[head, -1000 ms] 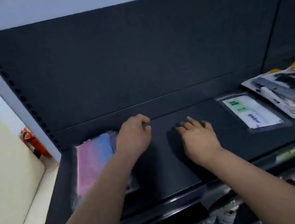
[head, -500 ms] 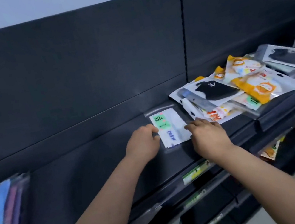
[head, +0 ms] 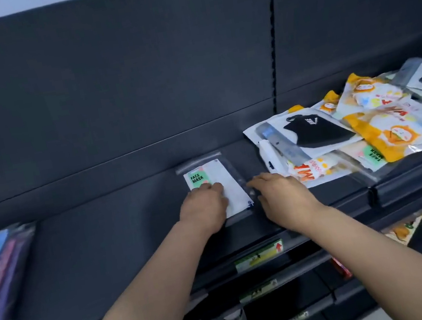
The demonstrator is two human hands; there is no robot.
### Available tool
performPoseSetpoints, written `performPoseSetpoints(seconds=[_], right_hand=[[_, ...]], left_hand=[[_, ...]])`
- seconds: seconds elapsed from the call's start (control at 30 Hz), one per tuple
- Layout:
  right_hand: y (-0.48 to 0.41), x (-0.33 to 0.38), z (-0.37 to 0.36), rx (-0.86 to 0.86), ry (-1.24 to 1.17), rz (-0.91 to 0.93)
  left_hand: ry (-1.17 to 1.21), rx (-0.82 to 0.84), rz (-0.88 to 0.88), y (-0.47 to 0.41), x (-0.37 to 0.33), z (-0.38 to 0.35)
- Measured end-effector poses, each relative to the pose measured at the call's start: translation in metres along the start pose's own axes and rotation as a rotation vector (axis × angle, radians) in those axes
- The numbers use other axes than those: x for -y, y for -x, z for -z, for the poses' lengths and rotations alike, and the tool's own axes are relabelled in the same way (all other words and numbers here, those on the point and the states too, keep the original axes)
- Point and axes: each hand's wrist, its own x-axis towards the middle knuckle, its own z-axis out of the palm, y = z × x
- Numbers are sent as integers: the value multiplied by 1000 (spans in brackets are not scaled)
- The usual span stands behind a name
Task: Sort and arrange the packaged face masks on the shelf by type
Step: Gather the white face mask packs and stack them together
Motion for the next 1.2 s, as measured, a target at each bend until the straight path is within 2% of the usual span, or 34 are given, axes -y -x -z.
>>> performPoseSetpoints(seconds=[0.17, 0.33, 0.4, 0.47, 0.6, 0.8, 1.0, 1.2], right_hand=[[-24, 55, -21, 69, -31, 174], [-40, 101, -39, 94, -23, 280], [-45, 109, -41, 89, -24, 274], [-47, 114, -41, 79, -31, 259], [-44, 103, -36, 69, -3, 187], [-22, 29, -12, -32, 36, -36], [-7, -59, 9, -123, 40, -186], [-1, -156, 29, -98, 40, -229]], left_hand=[[-4, -16, 205, 36, 60, 9], [-74, 78, 388, 70, 126, 25], [-57, 99, 413, 74, 135, 29], [-23, 44, 374, 70, 134, 33], [127, -122, 219, 45, 104, 36], [298, -139, -10, 2, 32, 32], [440, -165, -71, -41, -47, 30], [484, -195, -74, -77, -138, 21]])
